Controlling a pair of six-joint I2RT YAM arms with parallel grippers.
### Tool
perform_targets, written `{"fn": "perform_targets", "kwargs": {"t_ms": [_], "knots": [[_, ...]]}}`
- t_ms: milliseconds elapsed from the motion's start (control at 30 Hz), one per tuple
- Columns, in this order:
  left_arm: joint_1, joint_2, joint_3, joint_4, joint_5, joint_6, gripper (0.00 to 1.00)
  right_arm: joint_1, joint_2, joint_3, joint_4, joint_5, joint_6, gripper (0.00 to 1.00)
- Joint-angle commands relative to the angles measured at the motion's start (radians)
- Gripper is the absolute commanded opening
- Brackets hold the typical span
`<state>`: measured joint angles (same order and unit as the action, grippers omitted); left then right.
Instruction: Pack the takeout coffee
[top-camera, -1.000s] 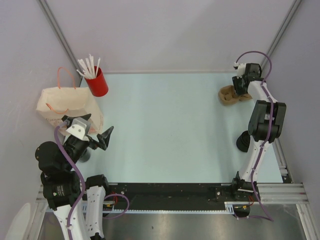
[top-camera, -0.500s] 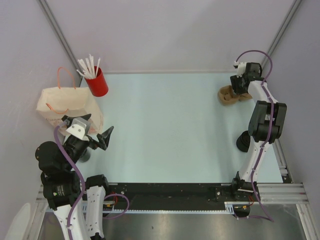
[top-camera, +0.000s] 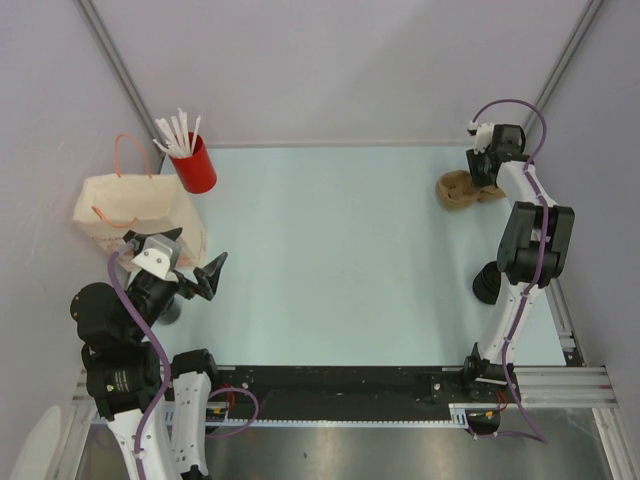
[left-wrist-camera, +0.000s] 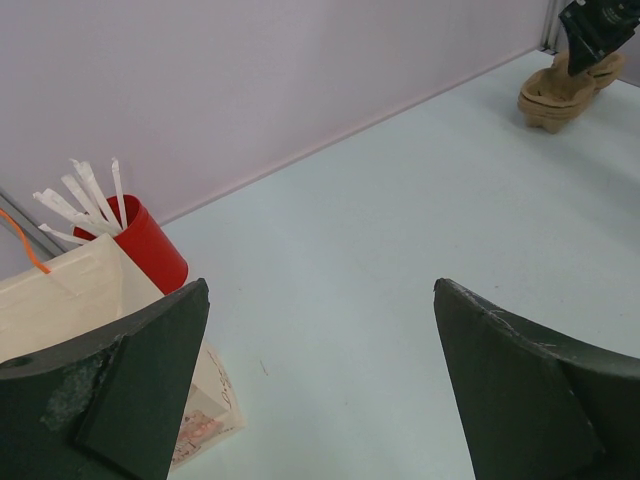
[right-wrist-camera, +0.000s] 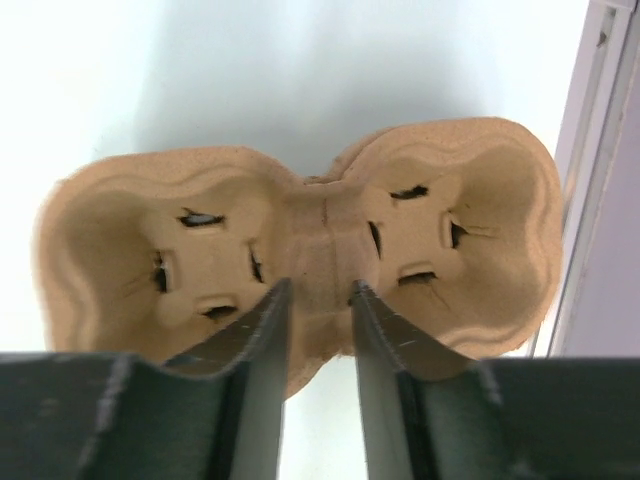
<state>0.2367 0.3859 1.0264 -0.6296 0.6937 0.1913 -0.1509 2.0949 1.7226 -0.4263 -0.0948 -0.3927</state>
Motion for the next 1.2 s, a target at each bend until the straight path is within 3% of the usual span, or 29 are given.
{"fn": "perform_targets", "kwargs": {"t_ms": [0, 200, 267, 300, 400, 1167], "knots": [[0.013, 0.007, -0.006, 0.030, 0.026, -0.018, 1.00, 0.001, -0.068, 0.005, 0.040, -0.023, 0.014, 0.32], [0.012, 0.007, -0.005, 0.030, 0.026, -0.018, 0.99, 0.002, -0.078, 0.000, 0.044, -0.029, 0.017, 0.33], [0.013, 0.007, -0.005, 0.030, 0.027, -0.018, 0.99, 0.002, -0.075, 0.002, 0.043, -0.023, 0.012, 0.43], [0.015, 0.007, -0.005, 0.030, 0.027, -0.018, 0.99, 0.002, -0.072, 0.003, 0.041, -0.020, 0.011, 0.58], [0.013, 0.005, -0.006, 0.030, 0.027, -0.018, 1.00, -0.001, -0.062, 0.005, 0.044, -0.013, 0.005, 0.70], [0.024, 0.005, -0.011, 0.033, 0.033, -0.020, 0.99, -0.010, 0.016, 0.032, 0.027, -0.013, -0.003, 0.59]]}}
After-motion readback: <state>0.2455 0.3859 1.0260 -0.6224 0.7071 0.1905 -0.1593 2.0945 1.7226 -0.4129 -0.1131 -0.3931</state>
